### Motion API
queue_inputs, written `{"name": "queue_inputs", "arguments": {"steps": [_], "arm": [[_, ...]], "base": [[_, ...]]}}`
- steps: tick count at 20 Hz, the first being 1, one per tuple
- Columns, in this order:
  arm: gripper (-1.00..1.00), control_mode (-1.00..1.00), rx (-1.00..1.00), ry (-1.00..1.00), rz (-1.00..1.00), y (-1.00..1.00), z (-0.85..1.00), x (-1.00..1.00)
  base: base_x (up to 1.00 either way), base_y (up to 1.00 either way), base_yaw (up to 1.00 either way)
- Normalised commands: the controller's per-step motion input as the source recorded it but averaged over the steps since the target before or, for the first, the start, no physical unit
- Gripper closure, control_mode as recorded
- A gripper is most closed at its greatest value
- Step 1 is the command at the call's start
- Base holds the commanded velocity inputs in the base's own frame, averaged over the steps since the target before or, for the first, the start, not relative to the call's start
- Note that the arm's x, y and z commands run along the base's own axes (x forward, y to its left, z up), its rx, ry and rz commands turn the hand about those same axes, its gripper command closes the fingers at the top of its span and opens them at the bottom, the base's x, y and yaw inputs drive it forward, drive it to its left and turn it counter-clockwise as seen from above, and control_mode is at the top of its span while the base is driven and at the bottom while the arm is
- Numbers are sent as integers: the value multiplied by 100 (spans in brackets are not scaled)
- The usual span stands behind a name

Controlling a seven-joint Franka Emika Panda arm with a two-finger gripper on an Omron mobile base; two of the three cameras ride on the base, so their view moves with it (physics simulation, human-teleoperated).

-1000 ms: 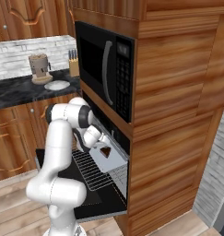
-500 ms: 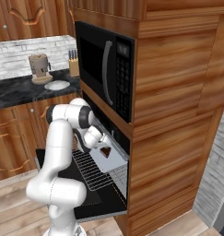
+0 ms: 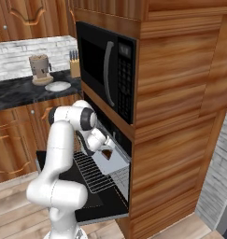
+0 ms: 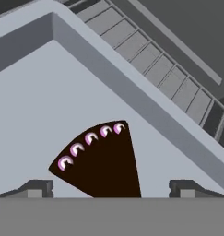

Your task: Take the baked cake out of the oven and place it on the plate for cooling. Then close the oven door.

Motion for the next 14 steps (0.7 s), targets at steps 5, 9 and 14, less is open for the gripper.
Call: {"name": "queue_inputs", "arguments": {"steps": [5, 9, 14], "arm": [[-100, -100, 3, 0, 0, -6, -23, 0], [-100, -100, 11, 0, 0, -1, -26, 6], [-100, -100, 12, 0, 0, -1, -30, 17]], "base": [[0, 0, 0], [0, 0, 0], [0, 0, 0]]}}
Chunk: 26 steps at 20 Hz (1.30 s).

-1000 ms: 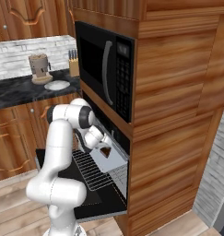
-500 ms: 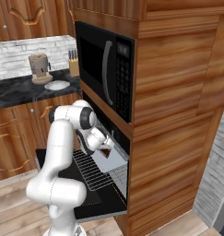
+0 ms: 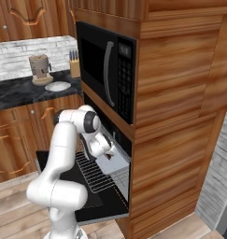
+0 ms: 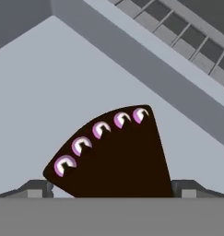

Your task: Take the baked cake out of the oven and place it on the plate for cooling. Then close the oven door.

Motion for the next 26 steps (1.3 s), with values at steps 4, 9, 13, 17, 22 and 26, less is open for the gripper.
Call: {"name": "queue_inputs", "arguments": {"steps": [4, 9, 13, 17, 22, 26], "arm": [[100, -100, 4, -3, 1, 0, -32, 14], [100, -100, 2, 0, 4, 24, -32, 0], [100, -100, 0, -5, 7, 56, -13, -15], [100, -100, 0, -6, 7, 59, -5, -16], [100, -100, 0, -7, 6, 69, 1, -45], [100, -100, 1, -7, 6, 62, 59, -94]], "base": [[0, 0, 0], [0, 0, 0], [0, 0, 0], [0, 0, 0], [0, 0, 0], [0, 0, 0]]}}
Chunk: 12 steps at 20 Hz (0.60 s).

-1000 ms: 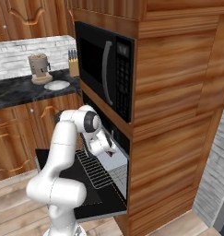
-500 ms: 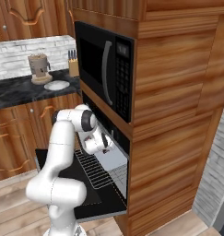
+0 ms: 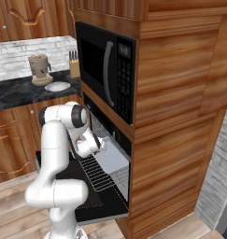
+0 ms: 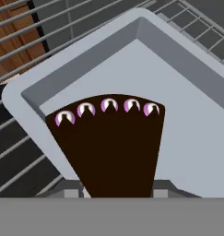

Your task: Take the baked cake out of the oven and place it on the plate for cooling. Then close the oven door.

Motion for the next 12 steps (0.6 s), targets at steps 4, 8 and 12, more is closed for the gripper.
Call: {"name": "queue_inputs", "arguments": {"steps": [4, 8, 12], "arm": [[100, -100, 8, -3, 6, 44, 100, -86], [100, -100, 6, -1, 5, 45, 100, -74], [100, -100, 2, -3, 3, 49, 100, -33]], "base": [[0, 0, 0], [0, 0, 0], [0, 0, 0]]}}
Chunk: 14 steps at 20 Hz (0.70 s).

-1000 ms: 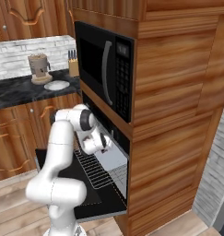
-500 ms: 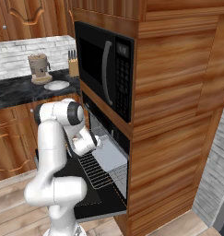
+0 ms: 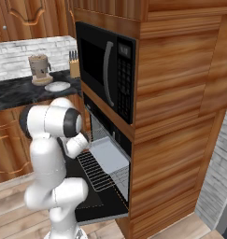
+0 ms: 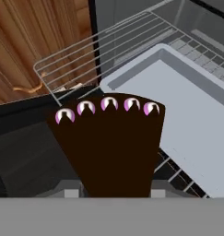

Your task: Take the baked cake out of the oven and place it on the plate for cooling. Then close the oven door.

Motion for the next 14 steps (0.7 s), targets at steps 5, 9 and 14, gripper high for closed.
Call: {"name": "queue_inputs", "arguments": {"steps": [5, 9, 14], "arm": [[100, -100, 0, -1, 0, 43, 100, -1], [100, -100, 0, 1, 0, 32, 100, 2], [100, -100, 0, 13, 0, 27, 100, 21]], "base": [[0, 0, 0], [0, 0, 0], [0, 0, 0]]}}
